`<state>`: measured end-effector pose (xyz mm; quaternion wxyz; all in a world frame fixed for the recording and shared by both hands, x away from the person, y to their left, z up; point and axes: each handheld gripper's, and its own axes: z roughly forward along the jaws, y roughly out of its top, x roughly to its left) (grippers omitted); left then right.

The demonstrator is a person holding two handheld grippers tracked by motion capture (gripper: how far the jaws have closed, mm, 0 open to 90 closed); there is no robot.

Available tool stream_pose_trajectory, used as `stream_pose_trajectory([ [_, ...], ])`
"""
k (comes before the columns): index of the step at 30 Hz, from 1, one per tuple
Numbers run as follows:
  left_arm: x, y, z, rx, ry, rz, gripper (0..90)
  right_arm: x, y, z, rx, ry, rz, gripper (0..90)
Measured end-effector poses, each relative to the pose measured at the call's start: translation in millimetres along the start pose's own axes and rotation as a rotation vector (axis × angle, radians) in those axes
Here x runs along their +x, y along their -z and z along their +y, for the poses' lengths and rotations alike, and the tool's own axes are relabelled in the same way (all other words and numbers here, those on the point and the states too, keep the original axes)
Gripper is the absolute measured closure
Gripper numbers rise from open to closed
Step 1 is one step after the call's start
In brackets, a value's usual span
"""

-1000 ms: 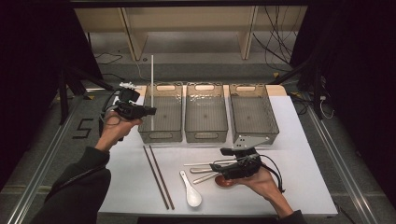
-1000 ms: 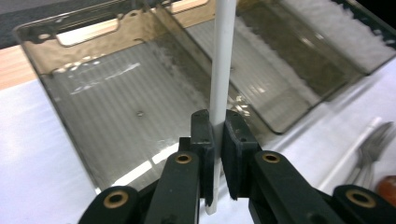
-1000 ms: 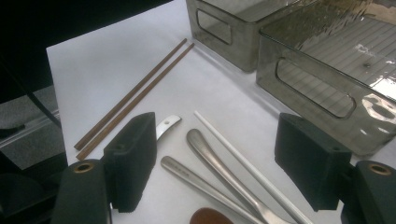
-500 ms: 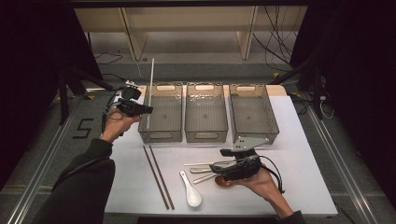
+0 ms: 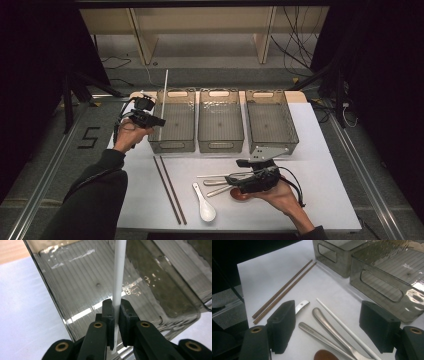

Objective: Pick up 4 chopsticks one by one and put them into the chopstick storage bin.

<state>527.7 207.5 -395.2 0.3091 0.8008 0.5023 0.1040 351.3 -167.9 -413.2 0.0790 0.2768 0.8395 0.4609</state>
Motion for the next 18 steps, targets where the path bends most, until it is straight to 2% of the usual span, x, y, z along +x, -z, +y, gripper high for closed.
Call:
stream_pose_trajectory([
  [9, 0.3, -7.2, -2.5, 0.034, 0.019, -0.001, 82.5, -0.5, -0.7, -0.5, 0.003, 0.001, -0.001, 30.2],
  [15, 2.7, -10.9, -4.5, 0.038, 0.038, -0.005, 79.9, -0.8, -0.6, -0.6, 0.004, 0.0, -0.001, 30.2],
  [16, 2.7, -11.0, -4.9, 0.036, 0.042, -0.007, 78.0, -0.8, -0.5, -0.6, 0.003, 0.0, -0.002, 30.2],
  [17, 2.9, -10.5, -4.8, 0.035, 0.044, -0.008, 69.8, -1.0, 0.3, -0.3, 0.004, 0.001, -0.002, 30.2],
  [18, 2.7, -9.9, -4.7, 0.028, 0.054, -0.007, 66.7, -1.1, 0.5, -0.2, 0.002, 0.0, -0.003, 30.2],
])
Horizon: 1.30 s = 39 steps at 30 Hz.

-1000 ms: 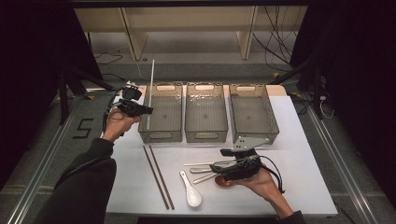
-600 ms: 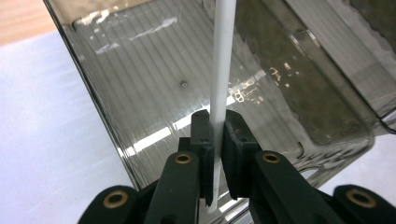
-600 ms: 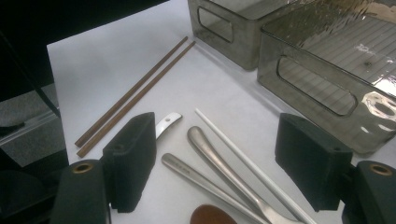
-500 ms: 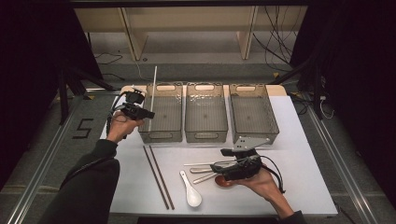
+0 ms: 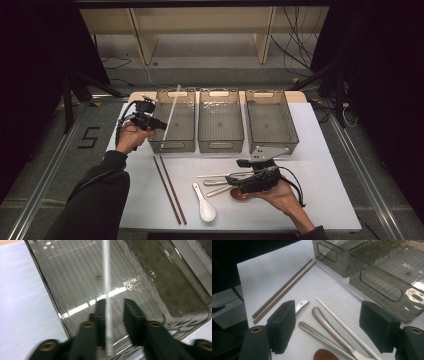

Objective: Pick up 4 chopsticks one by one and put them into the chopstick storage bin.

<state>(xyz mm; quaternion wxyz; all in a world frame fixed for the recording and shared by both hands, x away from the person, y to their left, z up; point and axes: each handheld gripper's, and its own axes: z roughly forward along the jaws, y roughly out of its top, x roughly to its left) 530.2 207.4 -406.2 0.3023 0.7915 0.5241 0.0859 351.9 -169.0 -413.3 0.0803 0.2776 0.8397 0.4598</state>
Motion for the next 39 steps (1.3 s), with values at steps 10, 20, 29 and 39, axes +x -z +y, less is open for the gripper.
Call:
stream_pose_trajectory([
  [10, -12.7, 28.8, -6.5, -0.108, -0.001, -0.036, 37.4, -8.0, 11.8, 4.6, -0.003, 0.005, -0.038, 30.0],
  [20, -45.8, 63.4, -43.5, -0.209, -0.084, -0.112, 28.5, -23.6, 18.3, 13.4, 0.079, 0.043, -0.082, 30.5],
  [29, -66.3, 68.1, -90.8, -0.287, -0.085, -0.2, 23.9, -38.5, -2.4, 19.7, 0.232, 0.115, -0.104, 33.5],
  [39, -82.0, 62.3, -119.5, -0.319, -0.118, -0.242, 19.5, -44.1, -28.2, 24.9, 0.364, 0.18, -0.082, 35.5],
])
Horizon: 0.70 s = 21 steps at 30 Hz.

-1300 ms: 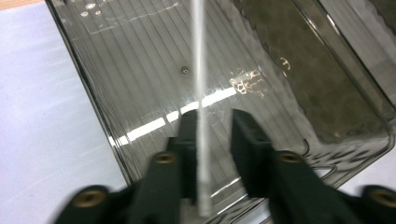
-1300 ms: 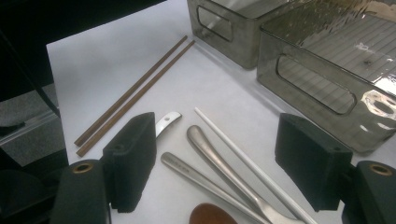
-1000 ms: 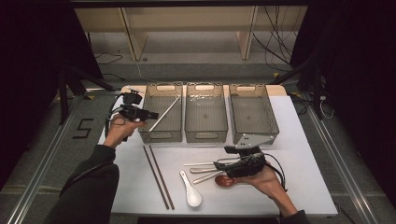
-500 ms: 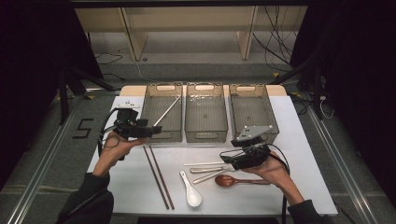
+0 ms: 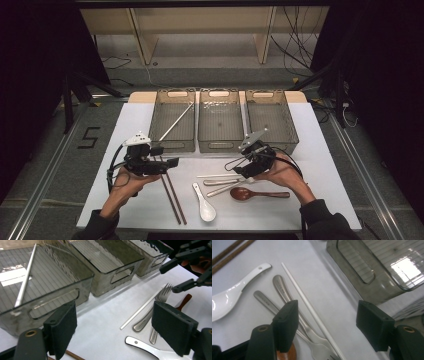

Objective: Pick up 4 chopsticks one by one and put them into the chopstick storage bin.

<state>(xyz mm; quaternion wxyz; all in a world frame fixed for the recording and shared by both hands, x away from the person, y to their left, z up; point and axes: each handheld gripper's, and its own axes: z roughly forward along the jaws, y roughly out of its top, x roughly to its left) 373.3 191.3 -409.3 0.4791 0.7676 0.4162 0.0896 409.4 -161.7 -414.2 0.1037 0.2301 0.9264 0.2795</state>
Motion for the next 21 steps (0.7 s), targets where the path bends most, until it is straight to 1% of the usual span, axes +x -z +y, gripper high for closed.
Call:
stream_pose_trajectory([
  [1, -0.4, -0.4, -2.4, -0.001, -0.003, 0.001, 19.2, -0.4, -2.3, 0.9, 0.01, 0.008, -0.002, 35.6],
  [3, -1.3, -1.4, -7.4, -0.002, -0.002, -0.001, 18.8, -1.2, -6.2, 2.4, 0.022, 0.006, 0.006, 36.1],
  [6, -3.9, -2.4, -14.3, -0.019, -0.006, 0.005, 18.2, -2.9, -12.2, 3.9, 0.053, 0.014, 0.001, 36.6],
  [9, -5.2, -2.3, -19.8, -0.023, -0.014, 0.01, 18.1, -3.8, -18.4, 4.0, 0.078, 0.033, 0.006, 37.0],
  [11, -5.8, -1.4, -22.5, -0.023, -0.02, 0.013, 18.1, -5.0, -22.5, 4.3, 0.105, 0.048, 0.001, 37.7],
  [13, -6.1, -0.3, -25.0, -0.024, -0.017, 0.014, 18.1, -5.2, -23.2, 4.6, 0.112, 0.044, 0.006, 37.7],
  [14, -6.3, -0.1, -26.7, -0.034, -0.016, 0.018, 18.1, -5.2, -24.4, 4.9, 0.116, 0.047, 0.004, 37.6],
  [16, -6.5, 0.2, -29.5, -0.041, -0.013, 0.019, 18.1, -5.9, -26.1, 6.0, 0.129, 0.063, 0.002, 37.9],
  [17, -6.7, 0.5, -30.6, -0.034, -0.014, 0.019, 18.1, -5.9, -26.8, 6.5, 0.136, 0.068, 0.002, 38.2],
  [19, -7.1, 1.0, -32.7, -0.034, -0.014, 0.022, 18.1, -6.2, -27.9, 7.8, 0.156, 0.076, 0.009, 39.7],
  [21, -8.2, 0.6, -34.7, -0.038, -0.01, 0.023, 18.1, -6.1, -28.1, 8.4, 0.164, 0.078, 0.014, 40.2],
])
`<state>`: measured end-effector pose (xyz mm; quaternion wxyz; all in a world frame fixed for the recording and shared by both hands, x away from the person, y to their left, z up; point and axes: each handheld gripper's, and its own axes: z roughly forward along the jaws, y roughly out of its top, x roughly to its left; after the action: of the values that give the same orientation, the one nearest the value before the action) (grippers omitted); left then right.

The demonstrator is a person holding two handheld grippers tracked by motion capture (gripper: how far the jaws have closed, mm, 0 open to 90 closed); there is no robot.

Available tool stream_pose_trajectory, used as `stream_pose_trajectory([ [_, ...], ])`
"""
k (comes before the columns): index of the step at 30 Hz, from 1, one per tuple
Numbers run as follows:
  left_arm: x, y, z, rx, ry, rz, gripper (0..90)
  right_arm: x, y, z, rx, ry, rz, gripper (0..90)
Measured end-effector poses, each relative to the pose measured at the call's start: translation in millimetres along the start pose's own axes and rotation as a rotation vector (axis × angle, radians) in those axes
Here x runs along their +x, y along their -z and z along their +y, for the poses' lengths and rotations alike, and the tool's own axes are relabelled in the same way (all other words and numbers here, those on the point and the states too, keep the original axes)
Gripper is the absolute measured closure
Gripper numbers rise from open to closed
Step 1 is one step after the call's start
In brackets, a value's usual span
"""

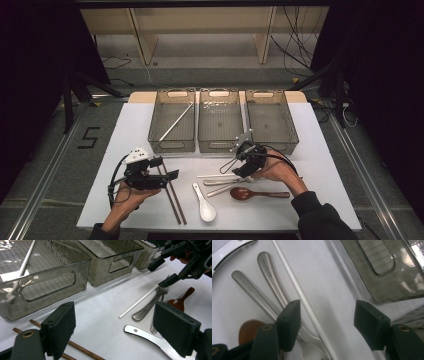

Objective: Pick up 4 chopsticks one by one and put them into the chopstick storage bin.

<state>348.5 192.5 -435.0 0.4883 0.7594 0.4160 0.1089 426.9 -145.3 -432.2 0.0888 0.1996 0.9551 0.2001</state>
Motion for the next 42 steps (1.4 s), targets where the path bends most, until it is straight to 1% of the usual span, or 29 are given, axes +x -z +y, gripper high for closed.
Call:
stream_pose_trajectory([
  [2, -1.0, -0.2, -1.5, 0.004, -0.002, -0.001, 18.1, -0.4, -1.5, 0.3, 0.0, 0.018, 0.007, 41.8],
  [4, -1.6, -0.2, -2.5, 0.007, -0.001, -0.002, 18.1, 0.0, -4.1, 1.0, 0.024, 0.032, 0.01, 44.0],
  [5, -1.7, -0.2, -2.9, 0.007, -0.001, -0.001, 18.1, 0.3, -5.0, 1.1, 0.027, 0.038, 0.014, 44.5],
  [7, -1.1, 0.2, -3.5, 0.009, 0.0, 0.001, 18.1, 1.2, -5.9, 1.4, 0.034, 0.034, 0.014, 45.3],
  [8, -0.5, 0.4, -3.8, 0.01, 0.002, -0.001, 18.1, 0.7, -6.8, 1.5, 0.042, 0.052, 0.015, 47.3],
  [9, -0.2, 0.4, -4.2, 0.01, 0.006, 0.0, 18.1, 2.3, -8.5, 1.4, 0.044, 0.044, 0.014, 48.6],
  [10, -0.1, 0.6, -4.5, 0.011, 0.008, 0.001, 18.1, 1.8, -10.0, 1.2, 0.058, 0.065, 0.017, 49.5],
  [11, 0.2, 0.6, -4.8, 0.013, 0.006, 0.0, 18.1, 2.3, -11.8, 0.9, 0.065, 0.068, 0.014, 50.8],
  [12, -0.1, 0.0, -5.5, 0.009, 0.011, 0.0, 18.1, 1.7, -14.5, 0.9, 0.079, 0.083, 0.019, 52.5],
  [17, 2.1, -0.9, -7.8, 0.019, 0.016, 0.002, 18.1, 1.5, -19.4, 1.1, 0.102, 0.084, 0.023, 57.0],
  [18, 2.0, -0.4, -7.7, 0.018, 0.02, 0.0, 18.1, 0.6, -20.6, 1.1, 0.107, 0.101, 0.027, 57.9],
  [19, 1.5, -0.2, -7.6, 0.011, 0.029, -0.005, 18.1, 0.8, -21.9, 1.2, 0.11, 0.102, 0.03, 58.6],
  [21, 1.2, 0.5, -7.4, 0.01, 0.027, -0.009, 18.1, 0.7, -25.0, 1.4, 0.117, 0.11, 0.042, 61.5],
  [22, 1.1, 0.2, -7.6, 0.009, 0.029, -0.01, 18.1, 0.7, -25.0, 1.4, 0.117, 0.11, 0.042, 61.5],
  [24, 1.5, -0.1, -8.0, 0.015, 0.027, -0.011, 18.1, 0.7, -26.8, 1.1, 0.139, 0.115, 0.04, 65.2],
  [25, 1.6, -0.3, -8.1, 0.016, 0.029, -0.012, 18.1, 0.7, -26.8, 1.1, 0.139, 0.115, 0.04, 65.2],
  [29, 1.5, 0.0, -7.8, 0.014, 0.036, -0.015, 18.1, -0.5, -28.2, 1.6, 0.146, 0.141, 0.057, 69.3],
  [31, 1.3, -0.1, -7.8, 0.014, 0.036, -0.014, 18.1, 0.0, -28.8, 2.6, 0.153, 0.15, 0.057, 70.5],
  [33, 1.5, 0.0, -7.8, 0.017, 0.033, -0.014, 18.1, 0.1, -30.0, 5.2, 0.17, 0.172, 0.059, 71.4],
  [34, 1.5, 0.0, -7.9, 0.017, 0.033, -0.014, 18.1, 0.1, -30.0, 5.2, 0.17, 0.172, 0.059, 71.4],
  [36, 1.5, -0.1, -7.9, 0.017, 0.033, -0.014, 18.1, 0.5, -30.4, 7.6, 0.189, 0.183, 0.069, 72.7],
  [39, 1.5, -0.3, -8.0, 0.014, 0.038, -0.014, 18.1, 0.6, -31.3, 9.0, 0.196, 0.191, 0.075, 74.9],
  [42, 1.5, -0.5, -8.1, 0.016, 0.036, -0.013, 18.1, -0.3, -31.8, 10.4, 0.208, 0.188, 0.078, 74.8],
])
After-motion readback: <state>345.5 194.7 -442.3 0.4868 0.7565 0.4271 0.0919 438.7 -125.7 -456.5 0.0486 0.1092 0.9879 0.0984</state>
